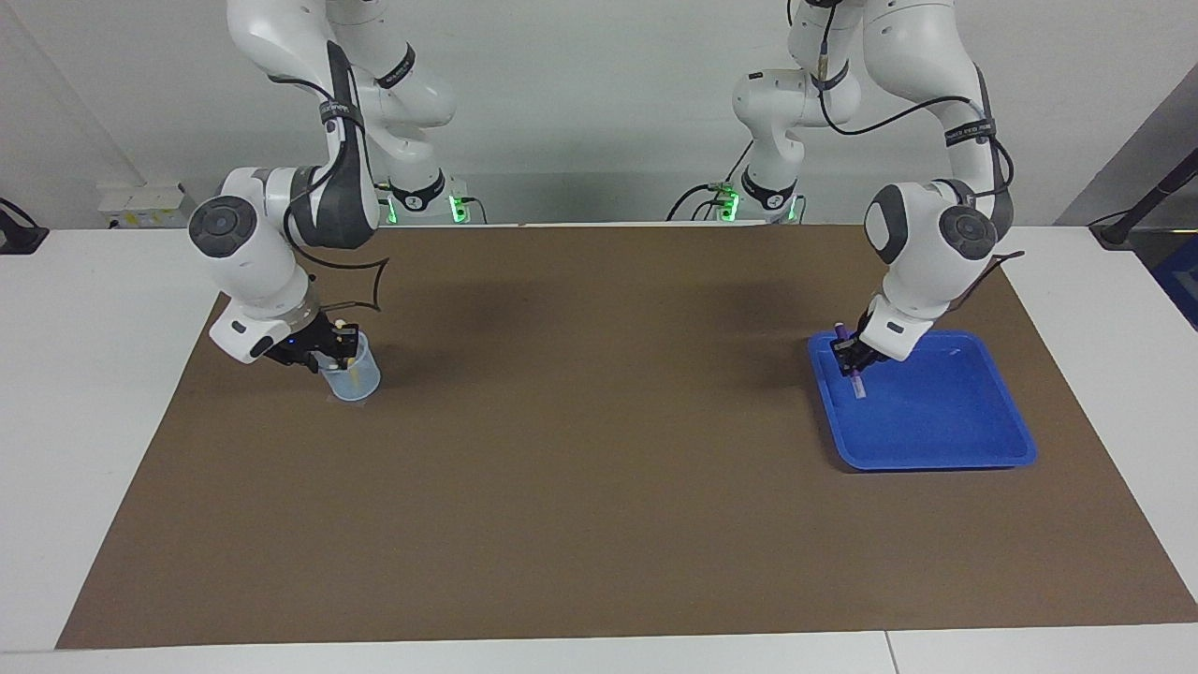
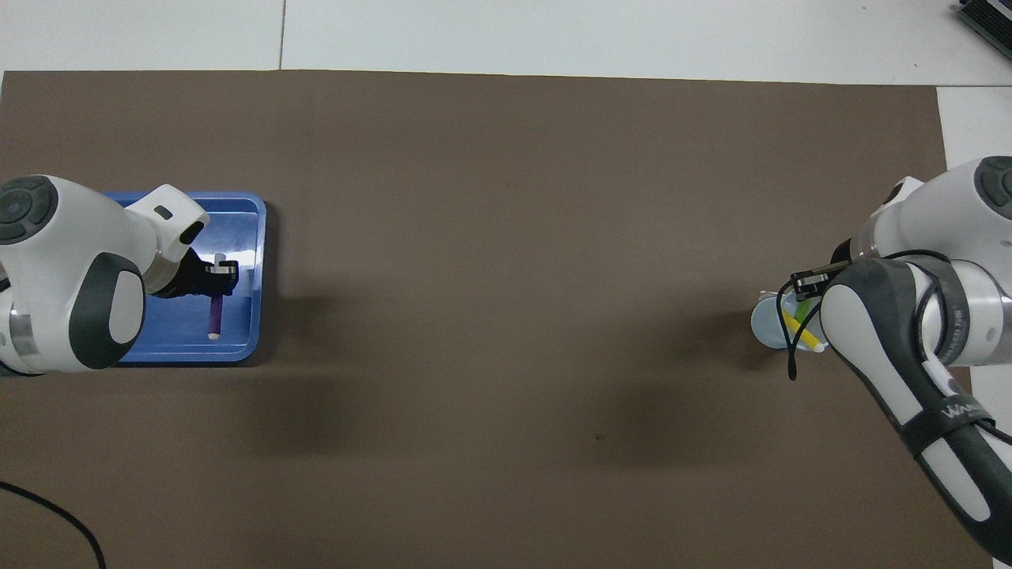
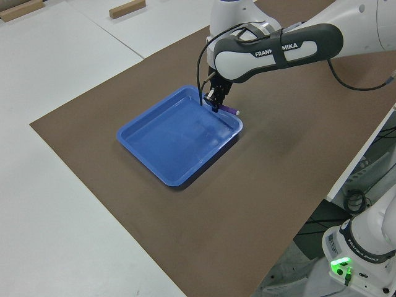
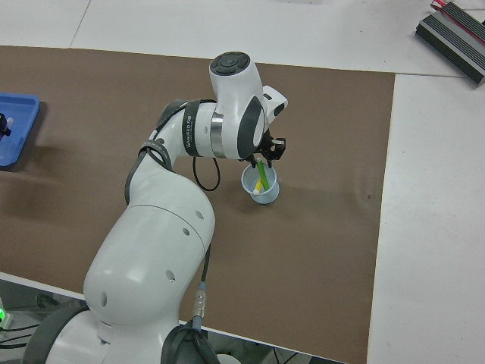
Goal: Right arm passes pens to left for tray arrangement
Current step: 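Lower the purple pen into the tray with the left gripper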
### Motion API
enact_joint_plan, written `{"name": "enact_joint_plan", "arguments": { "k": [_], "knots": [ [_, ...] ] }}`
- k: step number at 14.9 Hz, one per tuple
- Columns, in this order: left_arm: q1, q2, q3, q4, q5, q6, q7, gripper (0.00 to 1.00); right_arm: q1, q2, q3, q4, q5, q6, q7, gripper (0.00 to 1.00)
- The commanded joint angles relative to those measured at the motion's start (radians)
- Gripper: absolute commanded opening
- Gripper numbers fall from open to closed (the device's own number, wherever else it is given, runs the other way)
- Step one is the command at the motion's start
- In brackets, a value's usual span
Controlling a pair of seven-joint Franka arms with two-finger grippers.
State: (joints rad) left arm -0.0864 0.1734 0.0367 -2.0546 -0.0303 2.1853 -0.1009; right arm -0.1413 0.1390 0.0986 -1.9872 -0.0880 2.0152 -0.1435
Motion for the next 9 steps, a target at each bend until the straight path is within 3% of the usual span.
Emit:
{"name": "enact_joint_plan", "arguments": {
  "k": [1, 2, 9],
  "knots": [
    [0.025, 0.047, -0.008, 0.036, 0.020, 0.034, 0.010, 0.00, -0.017, 0.004, 0.009, -0.004, -0.004, -0.019, -0.007, 0.08],
    [0.027, 0.067, -0.008, 0.037, 0.021, 0.054, 0.010, 0.00, -0.015, 0.004, 0.009, -0.001, -0.004, -0.024, -0.007, 0.00],
    [0.056, 0.123, -0.008, 0.037, 0.056, 0.148, 0.036, 0.00, 0.011, -0.018, 0.015, 0.142, -0.018, -0.222, -0.053, 0.00]
  ]
}}
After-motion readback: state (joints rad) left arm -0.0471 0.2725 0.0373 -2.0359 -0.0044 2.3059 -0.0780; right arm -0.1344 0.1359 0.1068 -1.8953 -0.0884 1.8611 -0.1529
